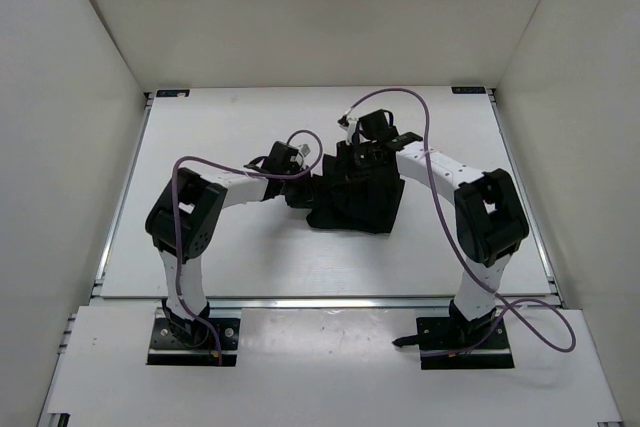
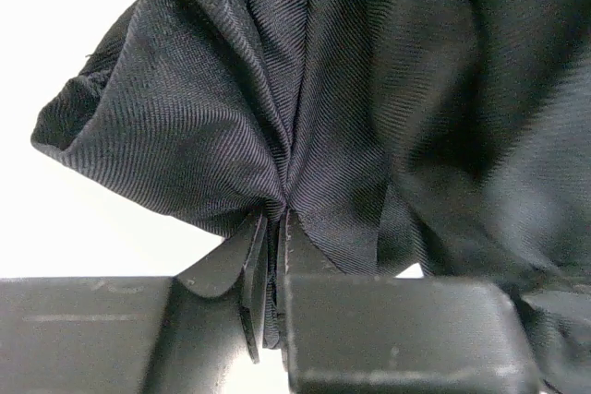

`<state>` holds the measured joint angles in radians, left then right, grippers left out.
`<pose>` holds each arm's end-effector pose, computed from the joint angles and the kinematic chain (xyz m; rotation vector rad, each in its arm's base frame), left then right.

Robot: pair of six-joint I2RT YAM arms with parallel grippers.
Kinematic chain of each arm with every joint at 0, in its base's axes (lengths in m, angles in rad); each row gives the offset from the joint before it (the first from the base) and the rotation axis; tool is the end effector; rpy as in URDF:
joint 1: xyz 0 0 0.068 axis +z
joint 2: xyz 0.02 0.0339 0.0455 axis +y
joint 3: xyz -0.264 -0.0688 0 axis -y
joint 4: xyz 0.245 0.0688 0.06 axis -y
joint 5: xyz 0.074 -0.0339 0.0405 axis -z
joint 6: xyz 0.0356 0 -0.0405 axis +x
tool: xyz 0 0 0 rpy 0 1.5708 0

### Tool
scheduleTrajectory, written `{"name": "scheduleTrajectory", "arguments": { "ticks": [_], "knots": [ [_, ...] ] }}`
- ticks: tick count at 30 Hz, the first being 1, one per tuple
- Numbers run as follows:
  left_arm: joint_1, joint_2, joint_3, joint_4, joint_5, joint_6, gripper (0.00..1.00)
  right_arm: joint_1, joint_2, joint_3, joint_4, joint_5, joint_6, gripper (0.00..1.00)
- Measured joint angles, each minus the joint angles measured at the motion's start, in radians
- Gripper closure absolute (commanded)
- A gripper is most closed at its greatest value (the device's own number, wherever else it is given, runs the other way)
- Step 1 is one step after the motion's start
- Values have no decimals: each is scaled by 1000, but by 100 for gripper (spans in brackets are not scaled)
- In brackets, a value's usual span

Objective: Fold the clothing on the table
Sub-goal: Fold the skirt

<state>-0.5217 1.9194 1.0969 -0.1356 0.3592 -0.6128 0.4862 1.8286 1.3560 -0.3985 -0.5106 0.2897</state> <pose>0.3254 -0.2015 0.1351 0.0317 2.6863 -0.8665 0.3459 0.2025 0.2303 -0.4855 2.4820 0.9557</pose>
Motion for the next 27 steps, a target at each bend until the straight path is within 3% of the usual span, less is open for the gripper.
{"name": "scheduleTrajectory", "arguments": {
  "ticks": [1,2,3,5,8,12,15,17,18,22,24,25,27],
  "knots": [
    [2,-8,-15,8,8,-7,90,1,9,0,-4,0,5,75],
    [4,-14,-26,12,18,-13,86,2,12,0,-11,-2,12,68],
    [7,-19,-34,13,27,-17,72,3,12,0,-15,-5,18,57],
    [17,-35,-58,22,42,-23,53,3,9,1,-15,-10,29,47],
    [34,-87,-97,17,51,-28,39,4,-27,-12,-12,0,48,30],
    [74,-166,-108,-19,38,2,25,-14,-168,-64,3,25,63,29],
    [132,-244,-108,-67,14,27,21,-70,-304,-106,19,48,71,47],
    [180,-302,-109,-90,0,40,25,-122,-374,-150,42,71,66,89],
    [203,-335,-109,-99,-6,47,31,-148,-402,-179,45,82,64,100],
    [237,-438,-103,-116,-37,73,69,-242,-439,-309,51,99,74,99],
    [196,-463,-98,-103,-29,76,94,-259,-435,-383,47,105,74,100],
    [169,-467,-98,-89,-22,73,99,-260,-434,-412,42,106,74,100],
    [100,-461,-97,-61,-6,71,100,-253,-430,-460,38,105,74,100]
  ]
}}
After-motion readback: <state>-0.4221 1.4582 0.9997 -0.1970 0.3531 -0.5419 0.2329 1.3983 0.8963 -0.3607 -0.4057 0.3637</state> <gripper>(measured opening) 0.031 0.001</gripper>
